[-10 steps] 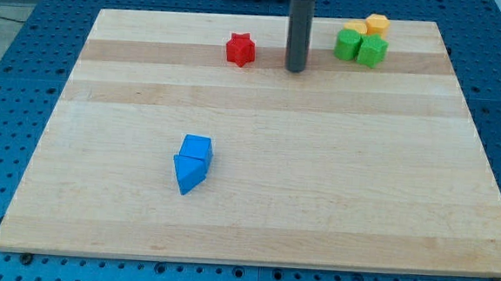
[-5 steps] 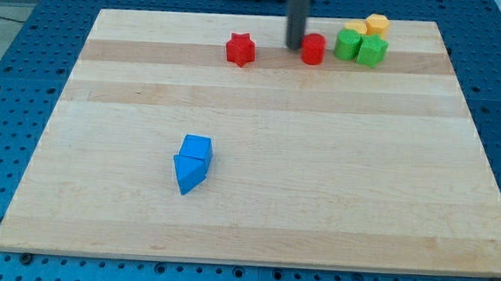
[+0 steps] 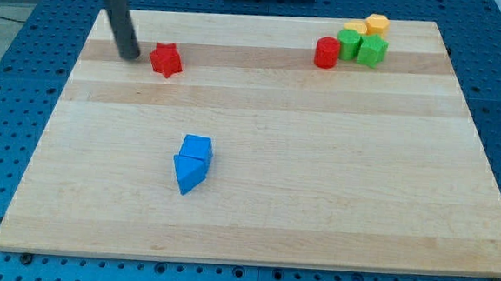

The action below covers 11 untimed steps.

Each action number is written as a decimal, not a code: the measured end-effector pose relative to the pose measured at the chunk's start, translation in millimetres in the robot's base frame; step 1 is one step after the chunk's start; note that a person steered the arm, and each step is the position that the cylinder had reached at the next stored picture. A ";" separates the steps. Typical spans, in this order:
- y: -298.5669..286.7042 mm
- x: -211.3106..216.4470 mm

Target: Push the red star into the red circle

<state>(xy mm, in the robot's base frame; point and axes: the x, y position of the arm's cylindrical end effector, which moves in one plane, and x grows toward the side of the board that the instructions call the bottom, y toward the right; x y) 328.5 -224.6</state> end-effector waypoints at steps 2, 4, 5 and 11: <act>76.3 -46.4; 116.0 -34.3; 62.5 7.5; 192.8 9.2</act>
<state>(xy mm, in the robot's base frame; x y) 337.7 -31.8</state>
